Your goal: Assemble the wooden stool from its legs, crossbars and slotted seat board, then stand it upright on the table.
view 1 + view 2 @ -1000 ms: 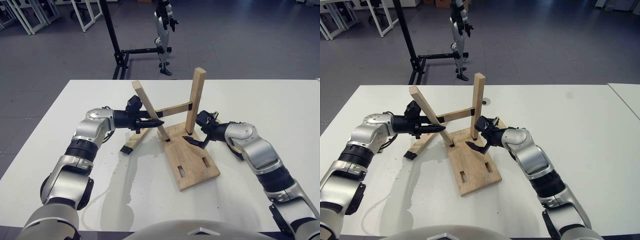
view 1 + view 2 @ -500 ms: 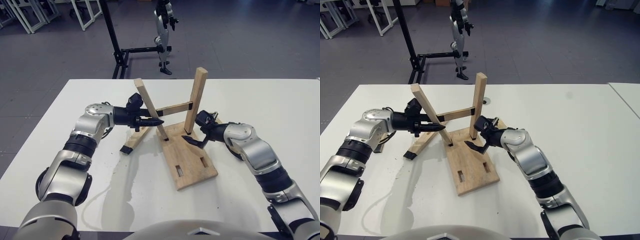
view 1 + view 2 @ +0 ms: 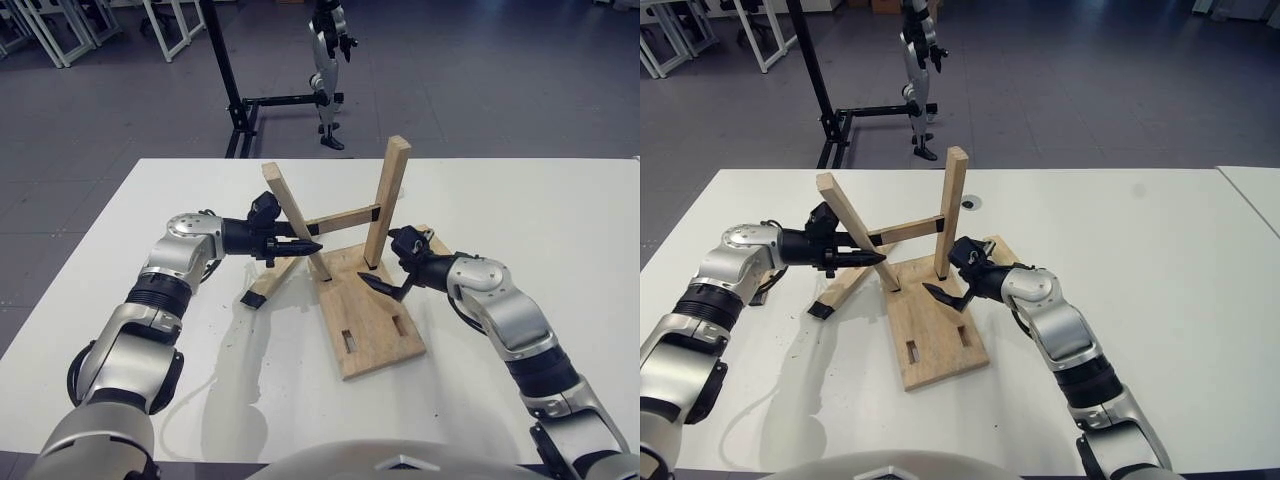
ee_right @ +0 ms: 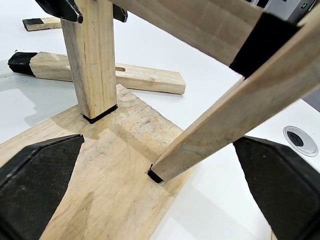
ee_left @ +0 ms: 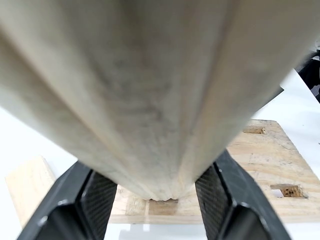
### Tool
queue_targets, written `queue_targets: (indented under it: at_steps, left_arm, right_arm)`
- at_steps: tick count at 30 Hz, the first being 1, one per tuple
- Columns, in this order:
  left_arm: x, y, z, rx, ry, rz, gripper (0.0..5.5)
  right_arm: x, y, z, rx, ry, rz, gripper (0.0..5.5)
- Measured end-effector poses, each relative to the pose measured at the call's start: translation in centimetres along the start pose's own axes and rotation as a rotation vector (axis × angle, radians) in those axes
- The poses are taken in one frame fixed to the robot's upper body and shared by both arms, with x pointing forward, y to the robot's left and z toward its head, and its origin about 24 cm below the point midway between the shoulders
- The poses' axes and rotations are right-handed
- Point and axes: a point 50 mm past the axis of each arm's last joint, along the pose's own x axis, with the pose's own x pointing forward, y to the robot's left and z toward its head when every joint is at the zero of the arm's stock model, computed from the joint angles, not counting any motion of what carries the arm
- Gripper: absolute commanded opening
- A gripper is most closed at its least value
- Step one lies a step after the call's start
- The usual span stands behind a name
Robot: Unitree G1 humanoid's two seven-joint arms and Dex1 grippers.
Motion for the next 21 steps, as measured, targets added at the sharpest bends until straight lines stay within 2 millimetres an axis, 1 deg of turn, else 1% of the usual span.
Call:
queue_targets:
  at_steps: [12, 15, 16, 17, 19, 21]
  left_arm:
    - [0.0, -0.2, -0.3, 0.04, -0.012, -0.001, 2.06]
    - [0.2, -0.2, -0.3, 0.055, -0.013, -0.006, 2.06]
    - [0.2, -0.3, -0.3, 0.06, -0.013, -0.007, 2.06]
    - [0.2, -0.3, -0.2, 0.065, -0.013, -0.009, 2.06]
    - [0.3, -0.3, -0.2, 0.073, -0.013, -0.01, 2.06]
    - [0.3, -0.3, -0.2, 0.079, -0.013, -0.011, 2.06]
  right_arm:
    - [-0.1, -0.3, -0.1, 0.009, 0.001, -0.007, 5.5]
    - [0.1, -1.1, -0.2, 0.009, 0.012, -0.055, 5.5]
    - [0.1, -1.7, -0.2, 0.009, 0.018, -0.086, 5.17]
    - [-0.1, -2.4, -0.2, 0.015, 0.02, -0.119, 4.99]
    - [-0.4, -3.1, -0.6, 0.037, 0.031, -0.157, 4.46]
    - [-0.7, -3.5, -0.9, 0.05, 0.04, -0.175, 4.11]
